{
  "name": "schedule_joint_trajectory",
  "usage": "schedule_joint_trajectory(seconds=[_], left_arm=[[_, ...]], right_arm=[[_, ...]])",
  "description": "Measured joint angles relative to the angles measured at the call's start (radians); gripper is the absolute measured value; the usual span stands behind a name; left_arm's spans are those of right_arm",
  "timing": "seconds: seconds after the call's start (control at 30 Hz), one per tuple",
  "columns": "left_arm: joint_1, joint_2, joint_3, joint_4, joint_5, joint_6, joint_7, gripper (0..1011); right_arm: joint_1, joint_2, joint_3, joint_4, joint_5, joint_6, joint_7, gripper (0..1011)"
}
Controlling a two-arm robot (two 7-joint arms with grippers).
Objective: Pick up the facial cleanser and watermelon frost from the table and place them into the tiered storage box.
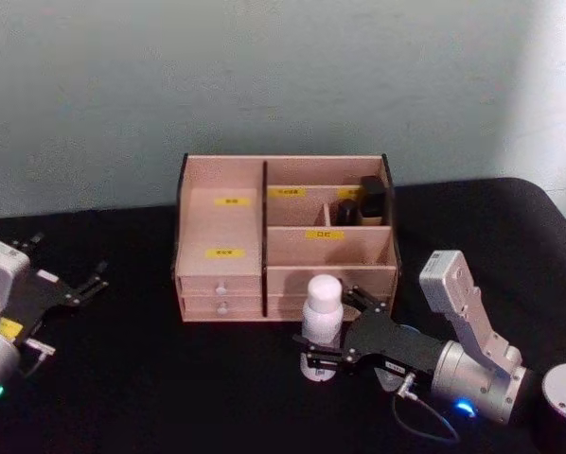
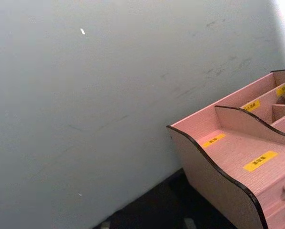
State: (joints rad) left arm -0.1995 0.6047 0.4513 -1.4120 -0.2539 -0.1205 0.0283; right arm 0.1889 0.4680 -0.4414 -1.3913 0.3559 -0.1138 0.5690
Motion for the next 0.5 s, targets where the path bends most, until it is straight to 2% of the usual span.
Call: schedule_joint_trajectory(seconds=[0.23,0.5], left_arm=[[0.000,0.000,0.000,0.000,0.000,0.000,0.000,1001],[0.000,0.000,0.000,0.000,0.000,0.000,0.000,1001]], right_arm=[[0.000,0.001,0.000,0.000,0.000,0.000,0.000,1002],[0.000,0.001,0.000,0.000,0.000,-0.001,0.000,837]])
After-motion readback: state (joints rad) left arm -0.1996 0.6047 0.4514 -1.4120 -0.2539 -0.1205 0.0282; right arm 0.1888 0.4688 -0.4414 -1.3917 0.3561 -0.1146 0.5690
